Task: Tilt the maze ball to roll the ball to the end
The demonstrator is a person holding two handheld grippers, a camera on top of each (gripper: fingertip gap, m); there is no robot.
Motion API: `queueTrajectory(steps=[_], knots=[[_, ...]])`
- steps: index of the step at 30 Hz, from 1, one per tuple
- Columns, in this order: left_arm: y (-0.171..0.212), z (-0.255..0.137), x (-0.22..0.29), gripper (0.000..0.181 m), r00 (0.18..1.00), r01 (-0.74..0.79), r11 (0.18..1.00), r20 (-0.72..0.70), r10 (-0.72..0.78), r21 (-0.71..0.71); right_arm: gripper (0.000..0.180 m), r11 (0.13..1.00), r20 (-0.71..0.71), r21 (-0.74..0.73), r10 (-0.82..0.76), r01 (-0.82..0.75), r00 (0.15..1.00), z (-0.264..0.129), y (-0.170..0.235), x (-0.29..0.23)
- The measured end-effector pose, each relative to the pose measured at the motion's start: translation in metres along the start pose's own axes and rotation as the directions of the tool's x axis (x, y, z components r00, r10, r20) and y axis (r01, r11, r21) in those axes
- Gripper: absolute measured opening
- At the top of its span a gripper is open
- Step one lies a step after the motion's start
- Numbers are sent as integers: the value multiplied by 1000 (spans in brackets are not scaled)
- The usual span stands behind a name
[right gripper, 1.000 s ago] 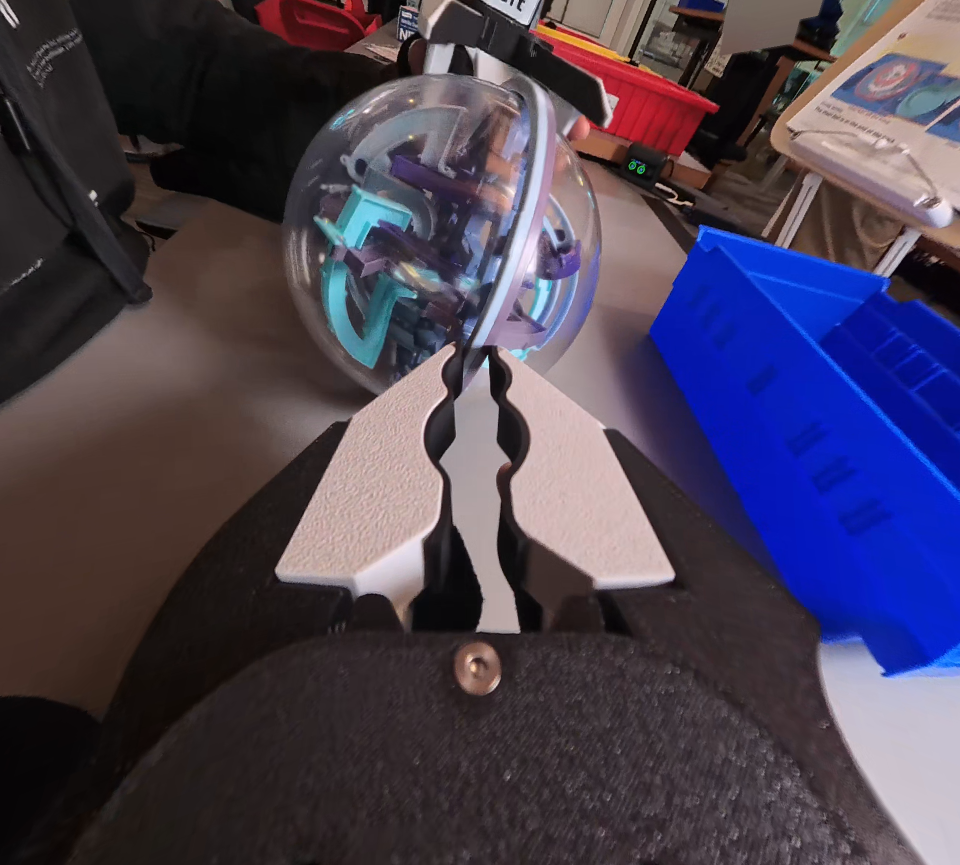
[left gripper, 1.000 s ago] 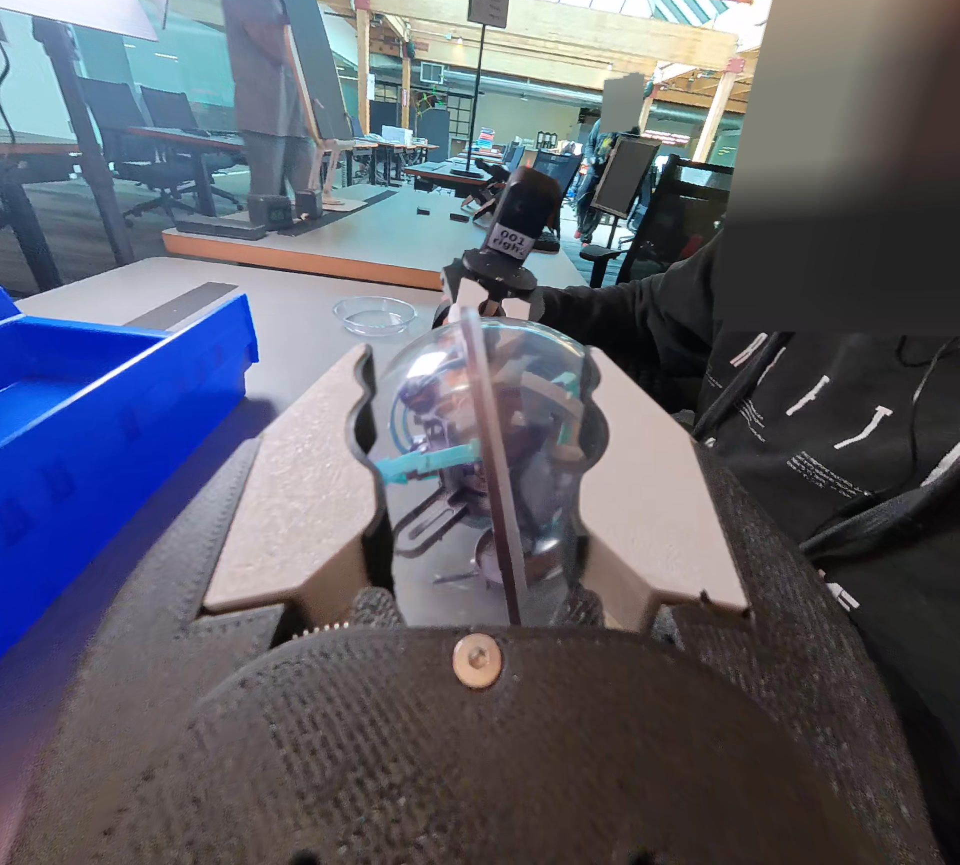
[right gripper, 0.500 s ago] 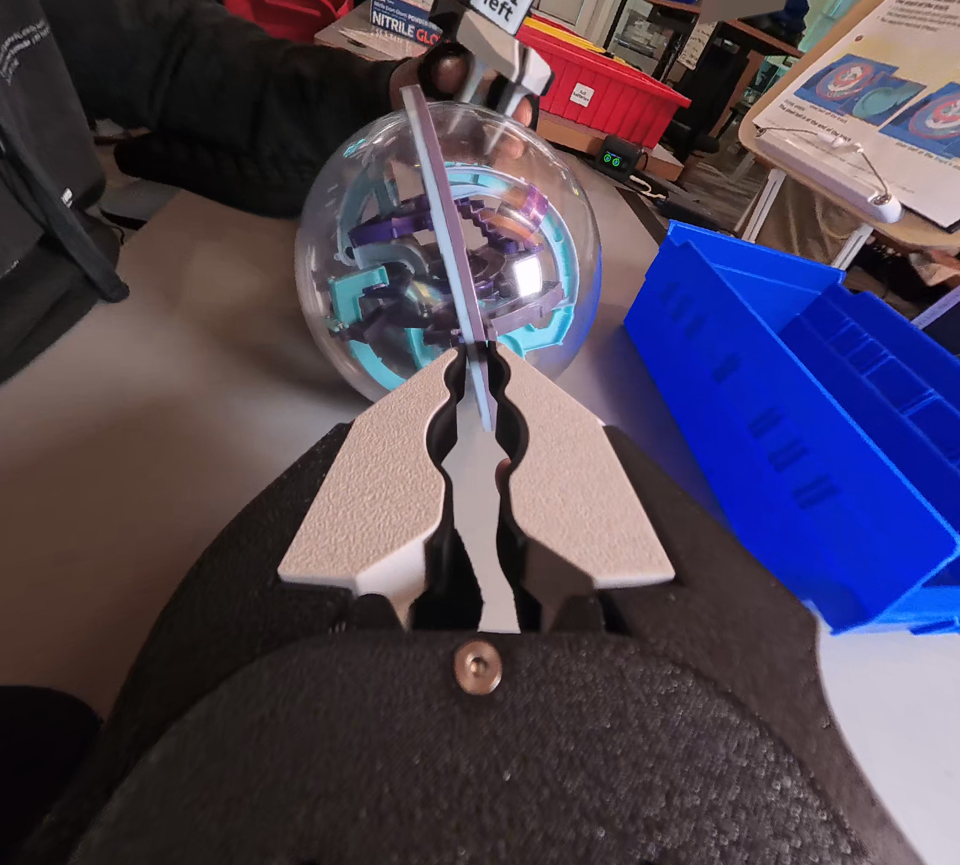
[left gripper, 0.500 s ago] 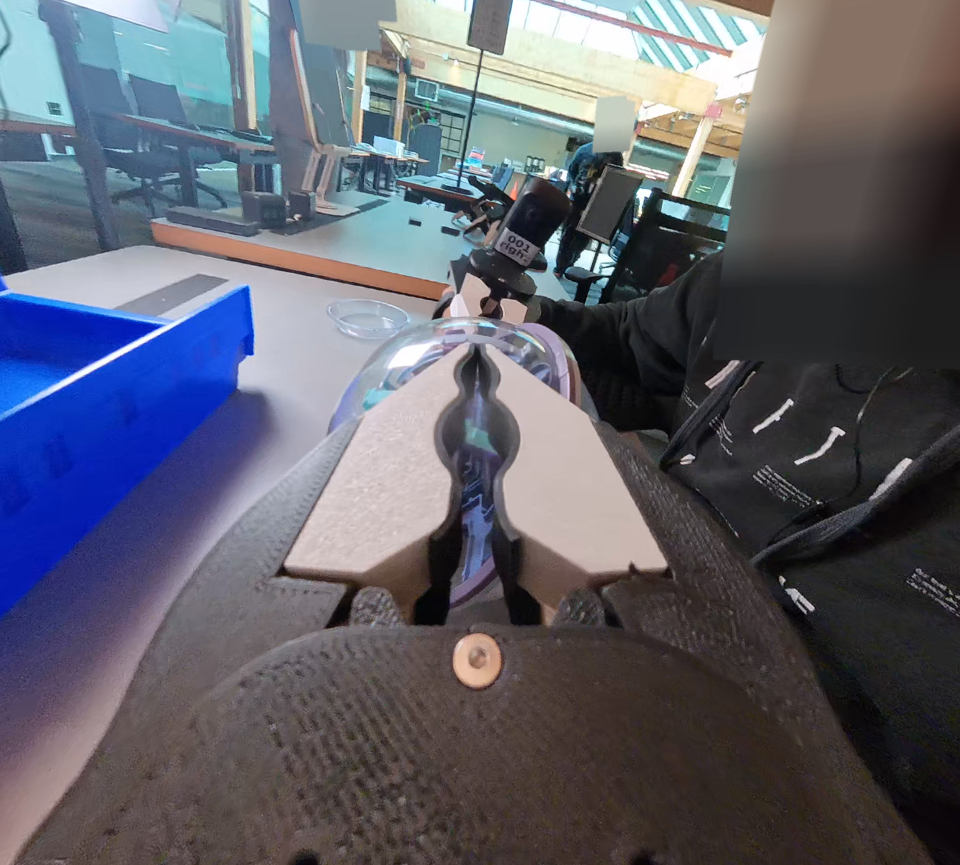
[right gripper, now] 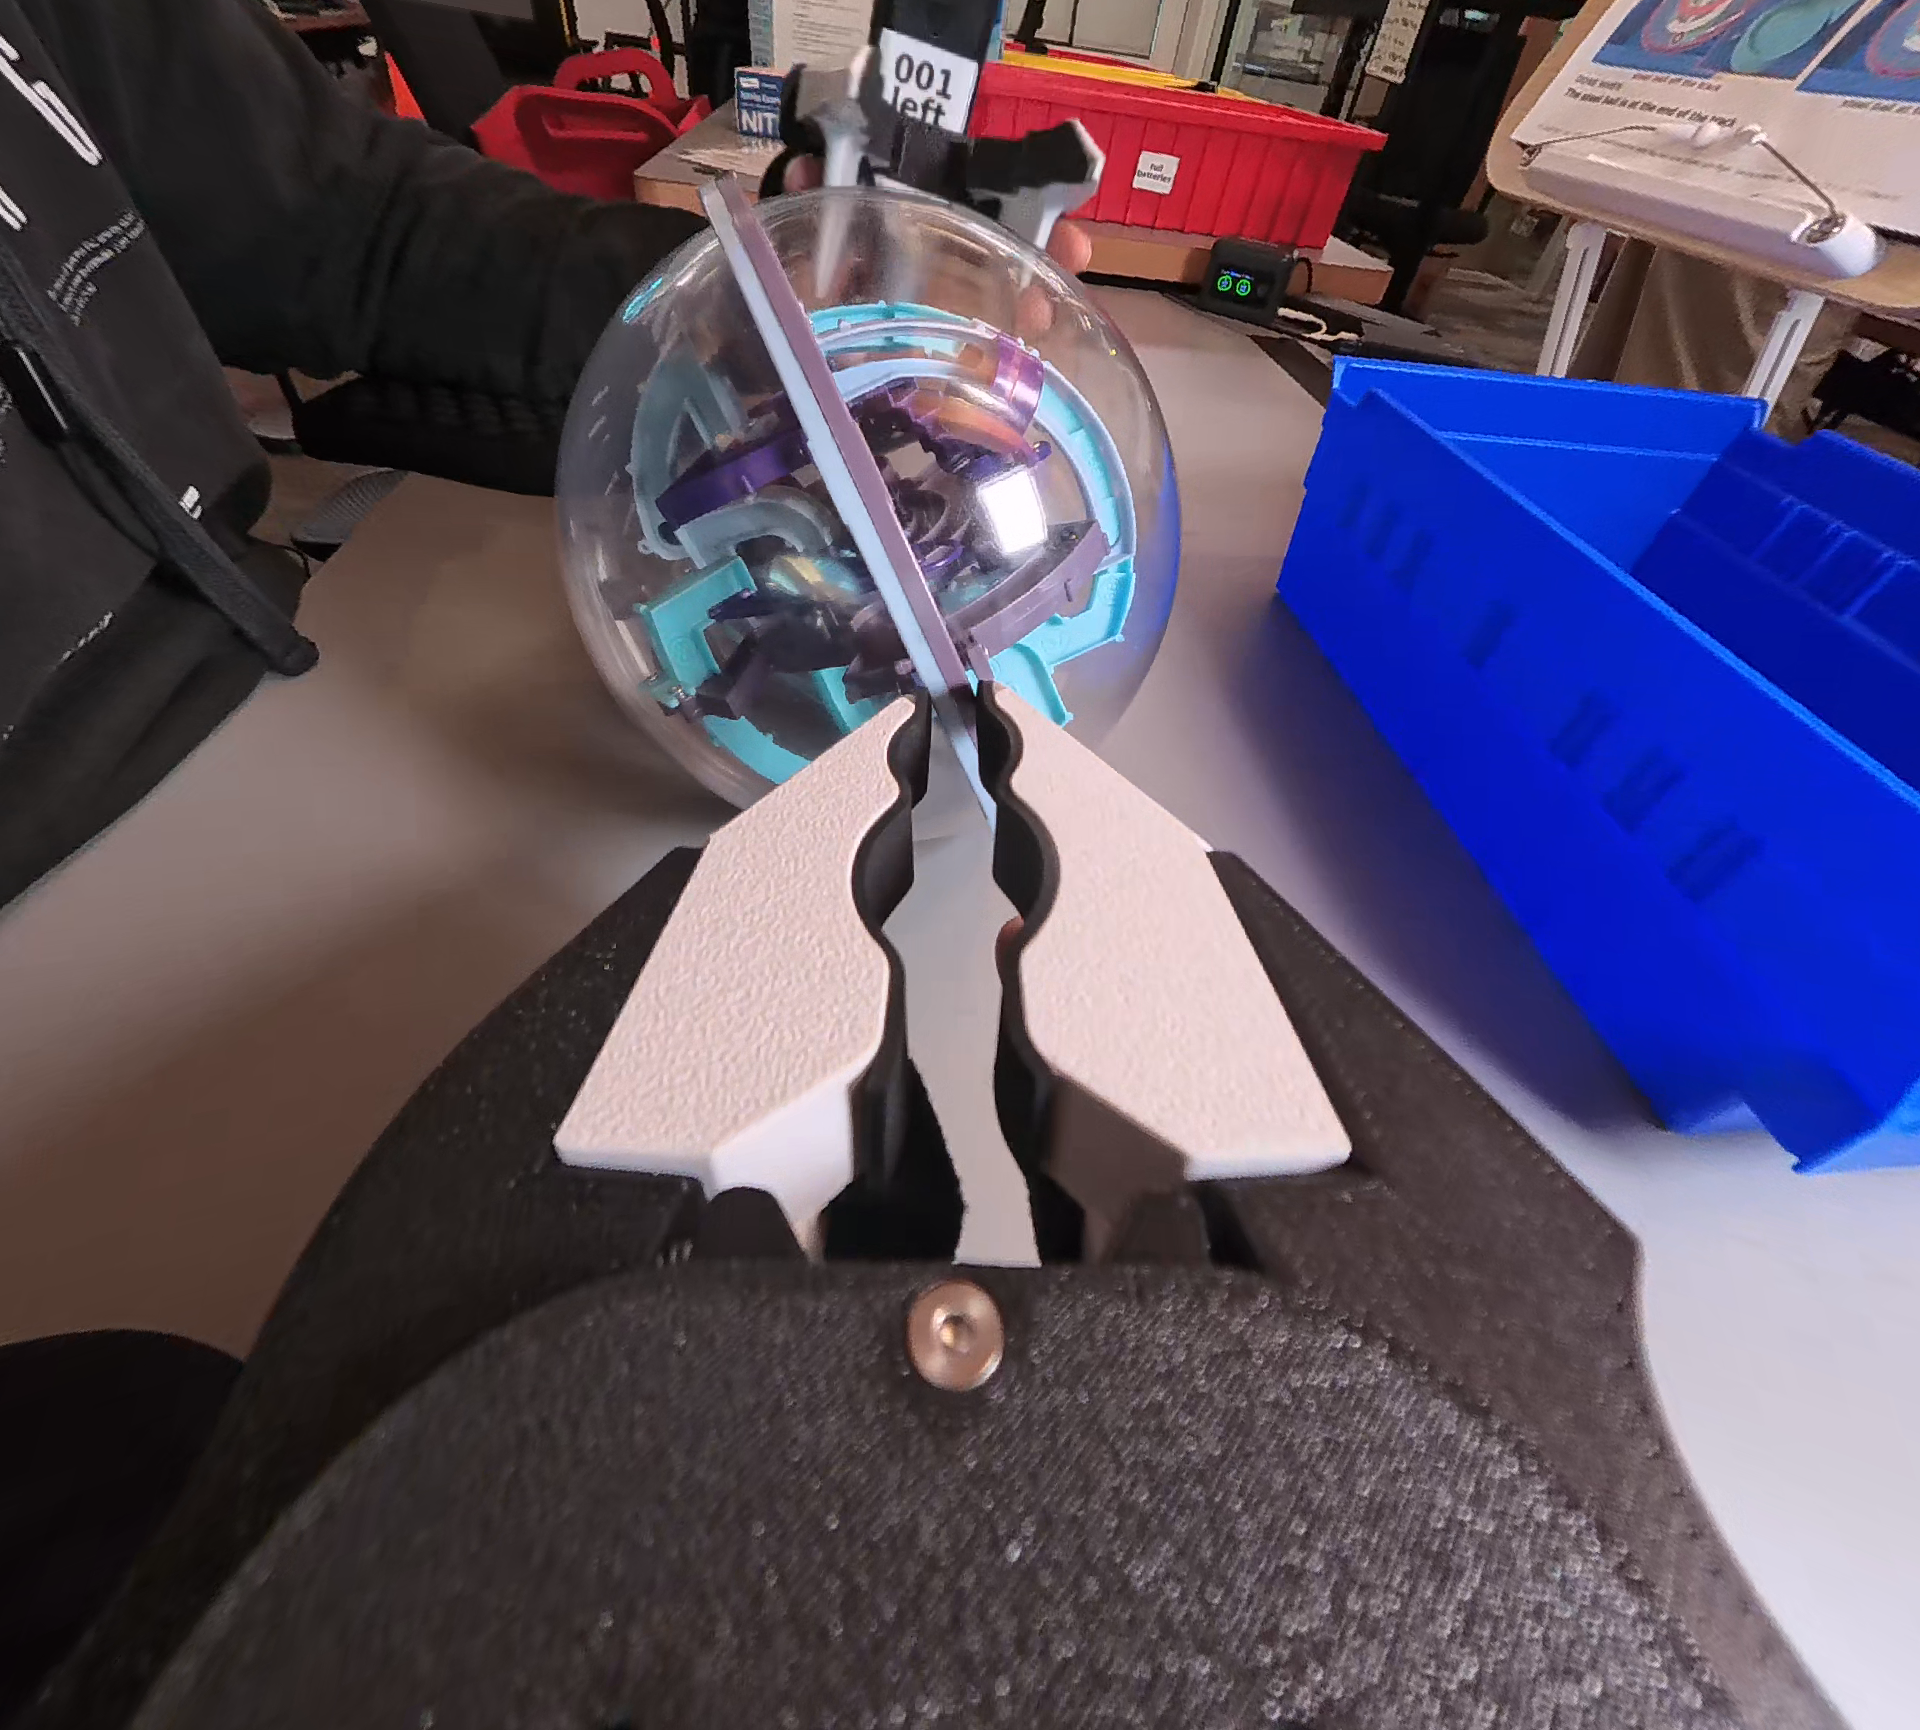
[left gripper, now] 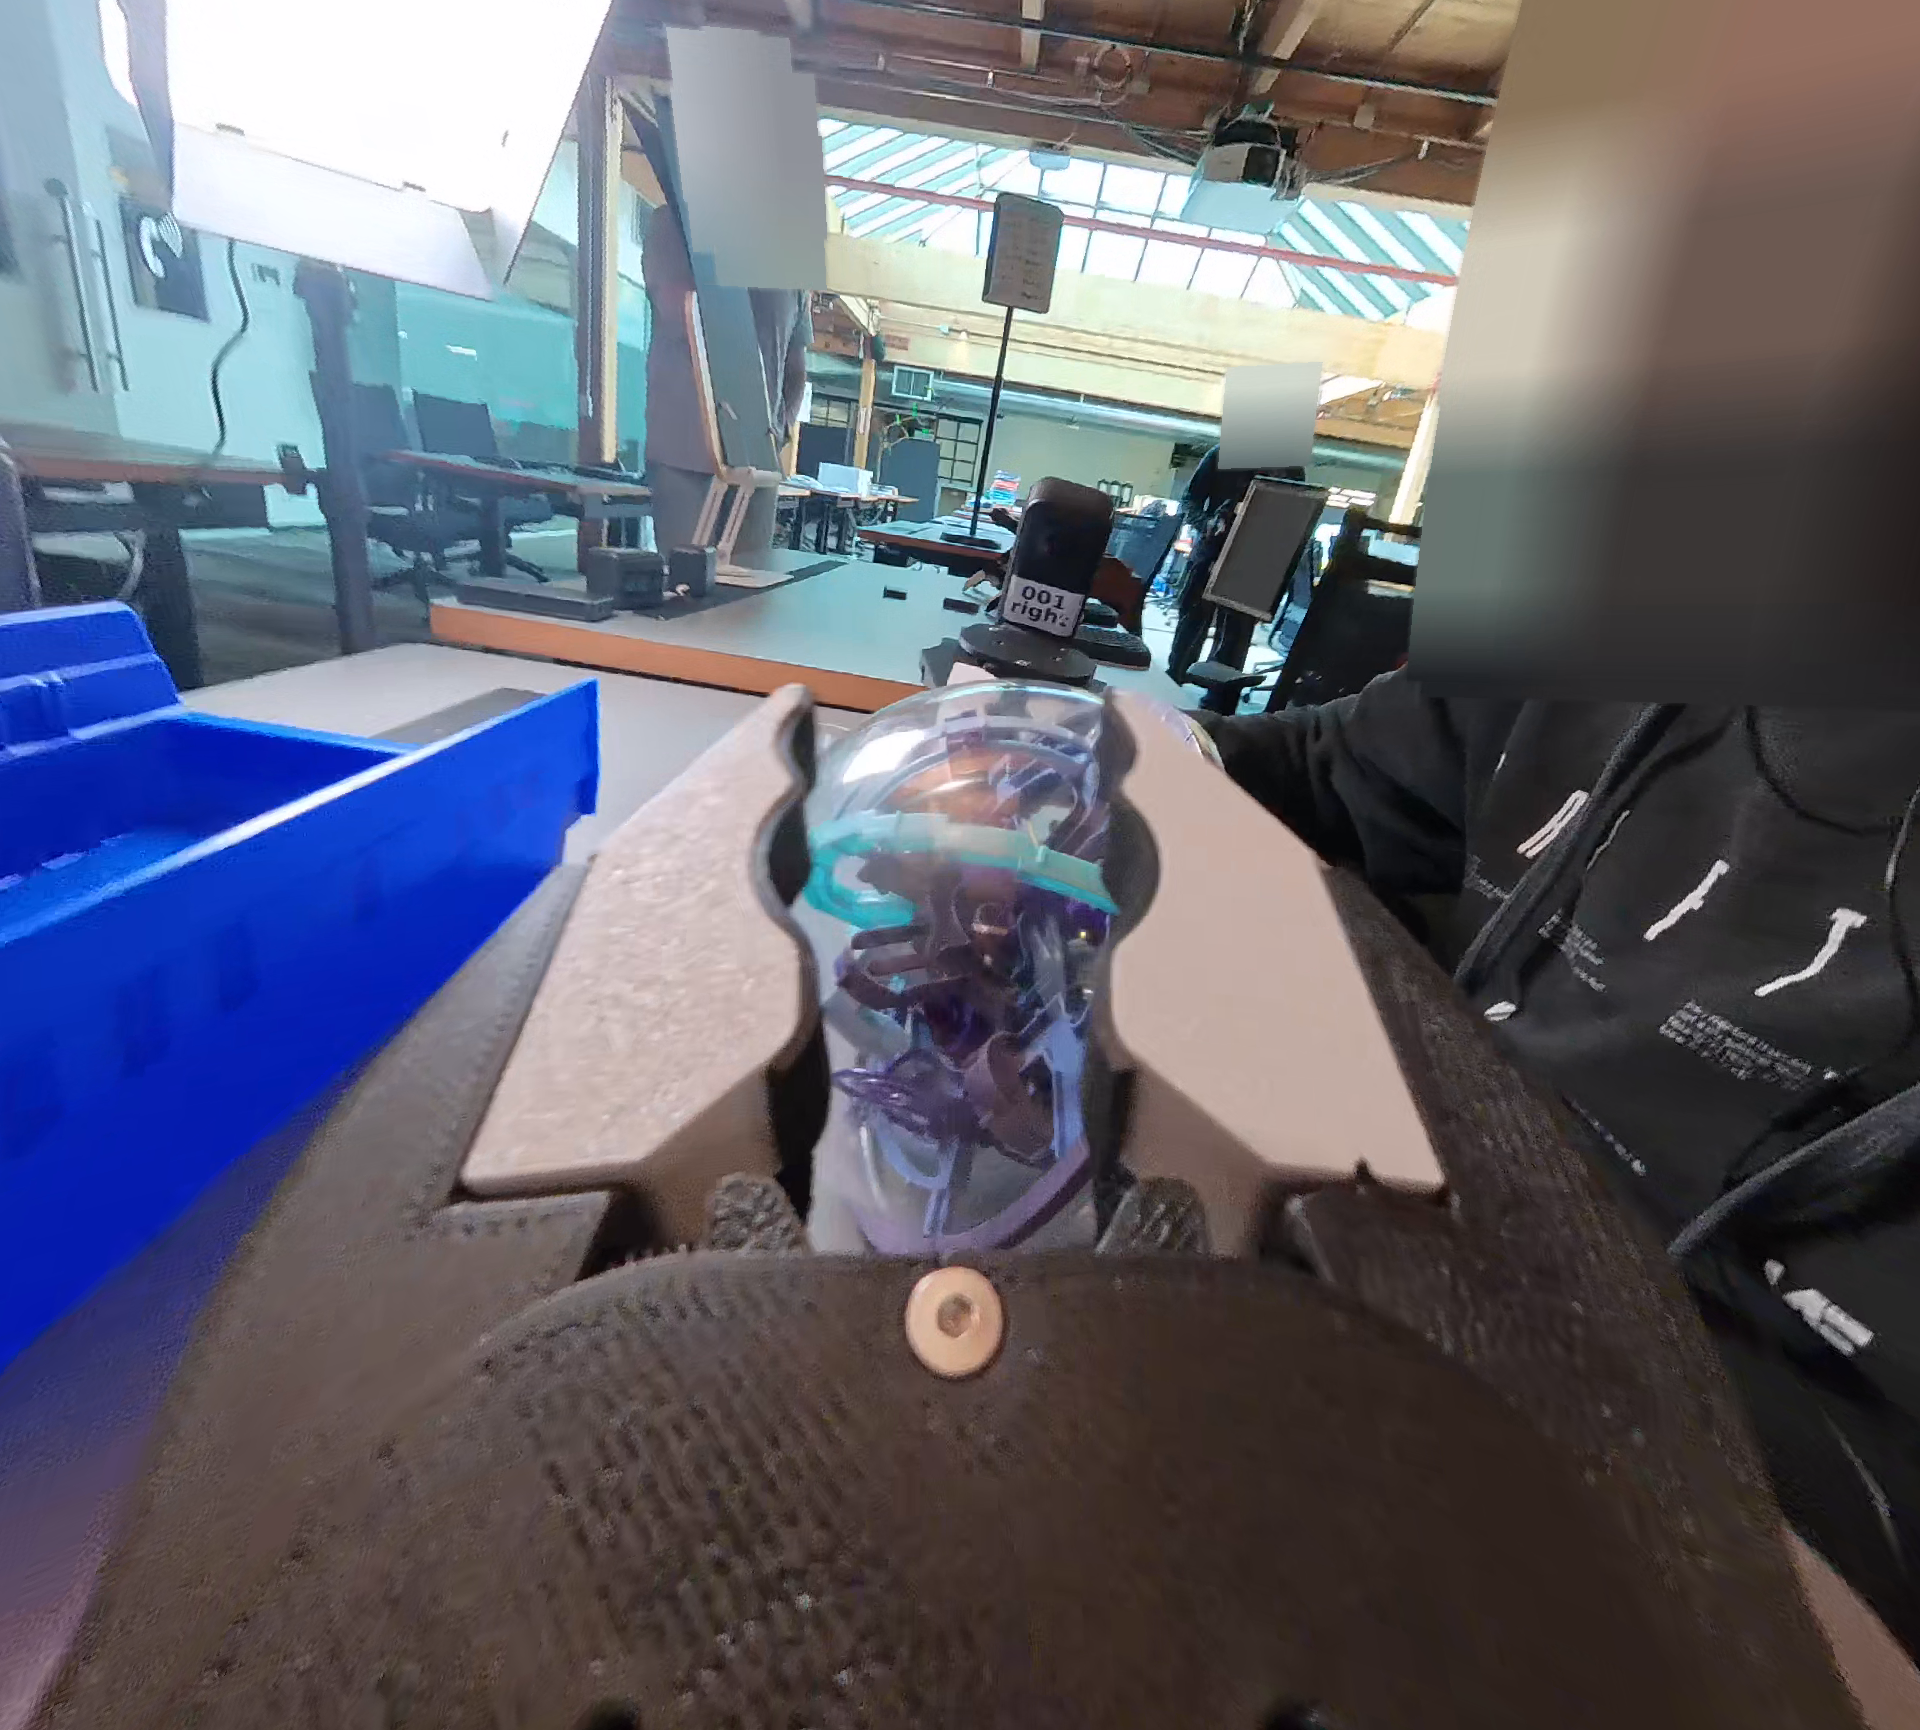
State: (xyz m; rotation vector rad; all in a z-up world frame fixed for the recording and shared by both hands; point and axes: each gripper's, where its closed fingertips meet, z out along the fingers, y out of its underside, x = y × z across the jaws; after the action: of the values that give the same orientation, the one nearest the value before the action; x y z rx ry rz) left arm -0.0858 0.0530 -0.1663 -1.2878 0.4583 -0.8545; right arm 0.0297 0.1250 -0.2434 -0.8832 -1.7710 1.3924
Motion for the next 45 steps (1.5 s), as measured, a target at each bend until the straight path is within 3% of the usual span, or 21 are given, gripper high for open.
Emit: queueTrajectory(steps=[4, 6, 7, 10, 13, 16, 19, 21, 23, 24, 28, 34, 40, 45], knots=[[3, 5, -1, 86, 995, 98, 995, -1, -98, 19, 7, 1000, -7, 0, 12, -12, 1000, 0, 3, 3], [2, 7, -2, 89, 988, 152, 988, -23, -152, 35, 7, 1000, -12, -6, 13, -13, 1000, 0, 5, 5], [-1, 7, -2, 84, 986, 165, 985, -35, -163, 56, 7, 1000, -14, -9, 13, -13, 1000, 0, 6, 5], [2, 7, -6, 30, 974, 221, 975, -51, -220, 24, 7, 1000, -16, -18, 10, -11, 1000, -1, 8, 5], [8, 7, 3, 0, 994, 88, 995, -56, -91, -54, 7, 1000, -14, -21, 17, -17, 1000, -2, 9, 6], [12, -1, -2, 0, 996, -85, 984, 26, 91, -159, 7, 999, -19, -24, 32, -32, 999, -5, 12, 10], [16, -9, -7, 0, 992, -103, 974, 56, 117, -202, 7, 998, -12, -20, 61, -62, 998, -8, 16, 13], [27, -6, -7, 19, 994, -76, 972, 53, 90, -224, 7, 997, -21, -25, 66, -66, 998, -11, 20, 17], [46, 1, -7, 57, 996, -56, 957, 53, 74, -285, 7, 997, -24, -27, 73, -74, 997, -13, 22, 20], [54, 4, -4, 64, 997, -48, 947, 39, 64, -317, 7, 997, -31, -21, 74, -75, 997, -15, 21, 23], [60, 8, 5, 50, 990, -135, 927, -3, 143, -350, 5, 996, -68, -25, 84, -86, 994, -21, 24, 32], [69, 4, 8, 52, 980, -186, 887, -21, 196, -421, 0, 996, -81, -24, 89, -91, 993, -23, 25, 37], [81, 10, 19, 44, 955, -284, 828, -68, 288, -484, 0, 995, -104, -51, 76, -81, 992, -22, 27, 40], [79, 13, 23, 50, 940, -326, 823, -69, 334, -464, 18, 990, -92, -96, 90, -99, 992, -29, 31, 39]])
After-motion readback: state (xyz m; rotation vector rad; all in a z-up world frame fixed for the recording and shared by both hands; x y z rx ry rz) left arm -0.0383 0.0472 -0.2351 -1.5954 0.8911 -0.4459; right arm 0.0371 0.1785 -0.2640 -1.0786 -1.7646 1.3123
